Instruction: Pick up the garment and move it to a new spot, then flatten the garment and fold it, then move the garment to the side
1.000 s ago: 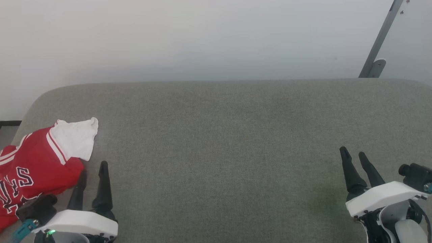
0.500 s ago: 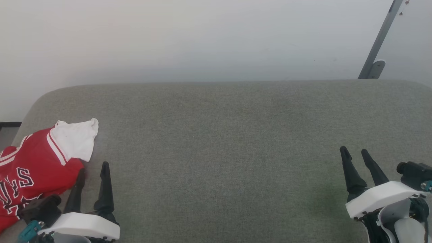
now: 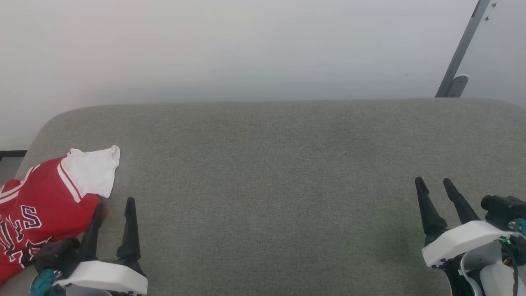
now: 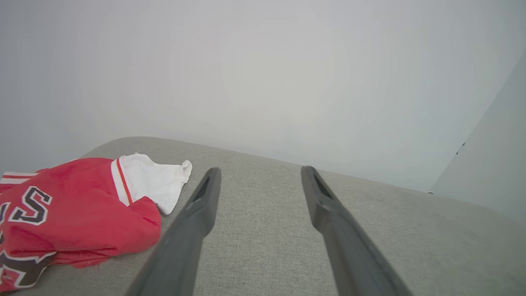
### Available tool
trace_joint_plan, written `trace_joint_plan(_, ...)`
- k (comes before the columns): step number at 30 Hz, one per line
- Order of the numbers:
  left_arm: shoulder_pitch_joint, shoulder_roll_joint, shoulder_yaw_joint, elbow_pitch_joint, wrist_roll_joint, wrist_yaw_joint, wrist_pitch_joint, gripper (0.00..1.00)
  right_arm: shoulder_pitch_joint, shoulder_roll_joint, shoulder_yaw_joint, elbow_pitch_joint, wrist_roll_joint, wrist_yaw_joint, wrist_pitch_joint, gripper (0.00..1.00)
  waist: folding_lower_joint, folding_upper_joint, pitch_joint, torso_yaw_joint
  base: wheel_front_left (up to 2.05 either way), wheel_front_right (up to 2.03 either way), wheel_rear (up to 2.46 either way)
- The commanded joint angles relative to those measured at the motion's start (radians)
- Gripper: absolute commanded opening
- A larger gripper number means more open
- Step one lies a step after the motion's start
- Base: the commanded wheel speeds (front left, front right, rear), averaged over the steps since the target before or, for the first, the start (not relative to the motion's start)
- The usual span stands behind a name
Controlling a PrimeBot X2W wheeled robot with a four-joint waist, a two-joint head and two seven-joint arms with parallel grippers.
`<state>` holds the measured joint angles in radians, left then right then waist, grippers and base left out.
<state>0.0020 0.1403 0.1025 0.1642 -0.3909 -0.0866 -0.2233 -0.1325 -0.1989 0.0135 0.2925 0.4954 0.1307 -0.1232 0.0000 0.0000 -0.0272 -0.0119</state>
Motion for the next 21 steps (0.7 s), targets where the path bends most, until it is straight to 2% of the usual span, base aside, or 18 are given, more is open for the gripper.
trace_joint_plan(1,0.011,0.002,0.003,-0.007,0.024,-0.004,-0.011,1.0,-0.013,-0.005,0.003,-0.008,-0.022,0.0,-0.008,1.0,0.0,0.0,-0.001,0.0,0.0,0.0,0.0)
trace_joint_plan(21,0.02,0.009,0.004,-0.018,0.144,-0.011,-0.044,1.0,-0.014,-0.014,0.004,-0.012,-0.145,0.0,-0.032,1.0,0.0,0.0,-0.008,-0.01,0.0,0.0,0.0)
